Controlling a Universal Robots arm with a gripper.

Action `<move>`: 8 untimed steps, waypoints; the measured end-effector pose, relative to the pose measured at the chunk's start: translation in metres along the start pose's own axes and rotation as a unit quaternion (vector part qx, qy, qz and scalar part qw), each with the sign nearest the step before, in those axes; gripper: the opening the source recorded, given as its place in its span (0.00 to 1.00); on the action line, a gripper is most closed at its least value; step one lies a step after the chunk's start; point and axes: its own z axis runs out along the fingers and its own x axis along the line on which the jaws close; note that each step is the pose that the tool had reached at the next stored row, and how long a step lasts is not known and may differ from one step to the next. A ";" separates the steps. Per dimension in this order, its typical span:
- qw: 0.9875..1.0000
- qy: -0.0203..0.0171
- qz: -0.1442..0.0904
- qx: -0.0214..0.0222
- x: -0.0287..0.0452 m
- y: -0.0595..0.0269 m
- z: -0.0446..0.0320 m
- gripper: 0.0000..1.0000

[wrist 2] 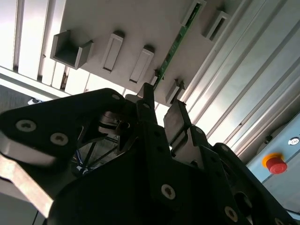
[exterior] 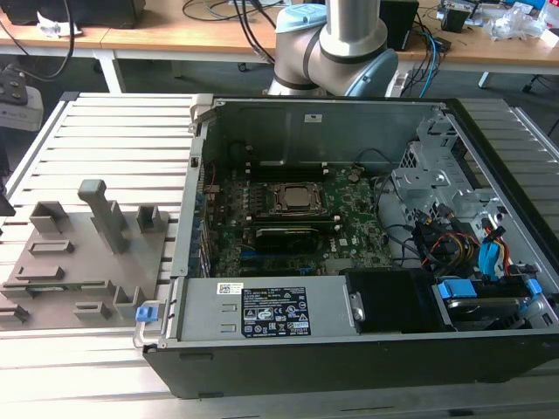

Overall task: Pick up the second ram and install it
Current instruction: 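Pick up the second ram and move it above second insertion slot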

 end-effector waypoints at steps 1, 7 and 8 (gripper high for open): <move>1.000 0.000 0.000 0.000 0.0001 0.0000 0.0007 0.36; 1.000 0.000 0.000 0.000 0.0007 -0.0003 0.0062 0.36; 1.000 0.000 0.000 0.000 0.0008 -0.0004 0.0069 0.36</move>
